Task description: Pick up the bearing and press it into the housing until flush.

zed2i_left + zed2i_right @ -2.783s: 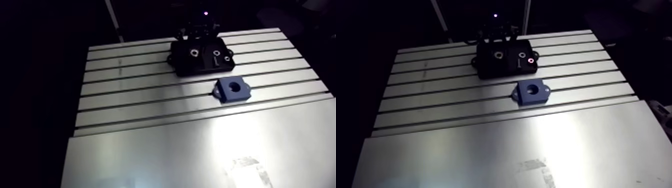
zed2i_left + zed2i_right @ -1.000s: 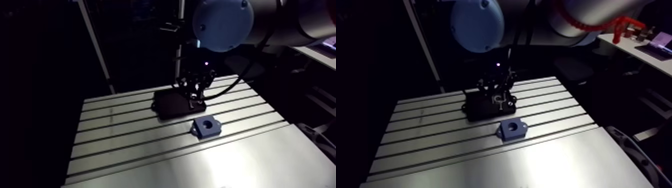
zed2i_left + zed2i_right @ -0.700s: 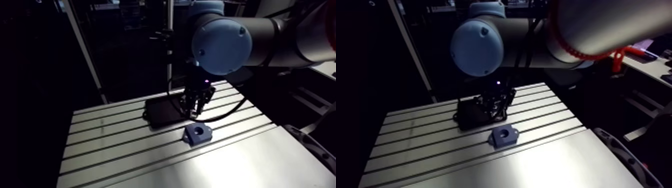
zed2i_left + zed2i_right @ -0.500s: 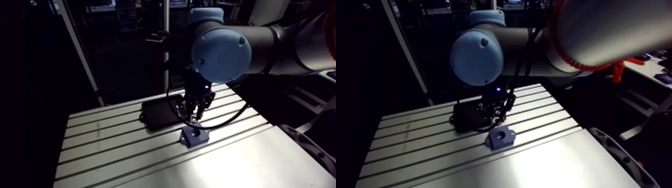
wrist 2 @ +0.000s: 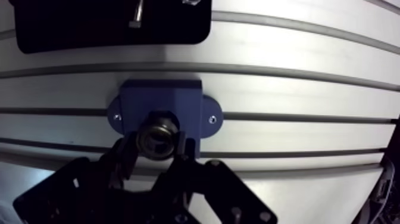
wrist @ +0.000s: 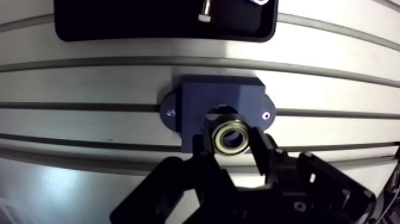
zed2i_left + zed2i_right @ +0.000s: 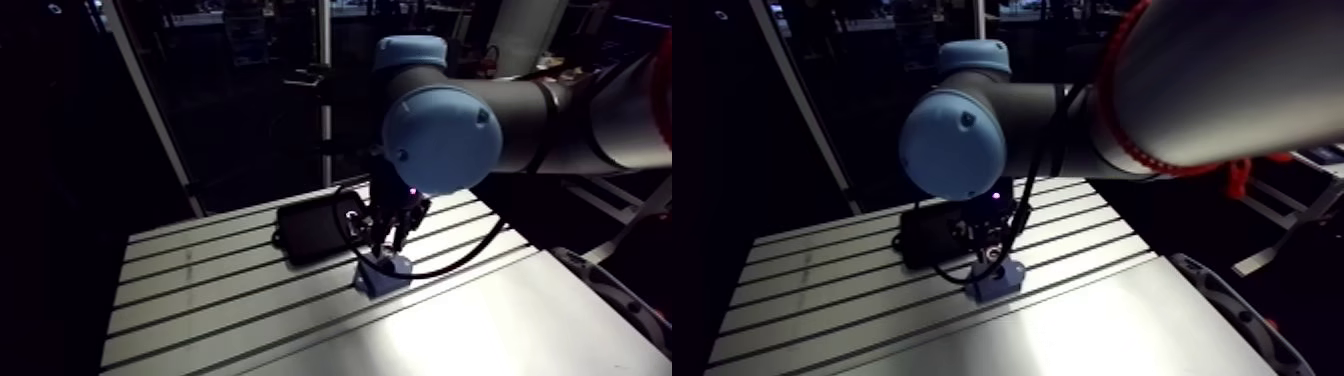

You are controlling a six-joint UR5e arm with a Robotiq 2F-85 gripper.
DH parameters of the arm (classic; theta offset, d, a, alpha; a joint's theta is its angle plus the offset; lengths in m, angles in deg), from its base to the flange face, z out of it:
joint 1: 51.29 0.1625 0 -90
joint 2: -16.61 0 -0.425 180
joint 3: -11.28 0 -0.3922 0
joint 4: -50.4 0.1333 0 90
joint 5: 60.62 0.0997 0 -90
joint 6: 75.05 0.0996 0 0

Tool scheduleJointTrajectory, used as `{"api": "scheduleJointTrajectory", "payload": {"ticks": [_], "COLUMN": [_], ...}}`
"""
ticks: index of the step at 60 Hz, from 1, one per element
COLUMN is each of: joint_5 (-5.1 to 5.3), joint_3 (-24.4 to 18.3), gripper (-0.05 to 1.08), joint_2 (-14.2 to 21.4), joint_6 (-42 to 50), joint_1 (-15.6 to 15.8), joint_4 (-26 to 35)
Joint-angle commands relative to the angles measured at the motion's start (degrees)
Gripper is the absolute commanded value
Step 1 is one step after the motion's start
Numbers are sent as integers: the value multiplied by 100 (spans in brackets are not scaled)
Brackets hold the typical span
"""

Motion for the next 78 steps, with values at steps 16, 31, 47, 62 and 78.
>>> {"api": "scheduleJointTrajectory", "payload": {"ticks": [16,31,47,62,78], "joint_5": [31,31,22,22,22], "joint_3": [243,325,368,369,362], "gripper": [73,73,73,73,73], "joint_2": [-24,-32,-93,-139,-165], "joint_6": [1,2,2,11,11], "joint_1": [-83,-65,-48,-47,-40], "joint_4": [-397,-457,-580,-599,-608]}}
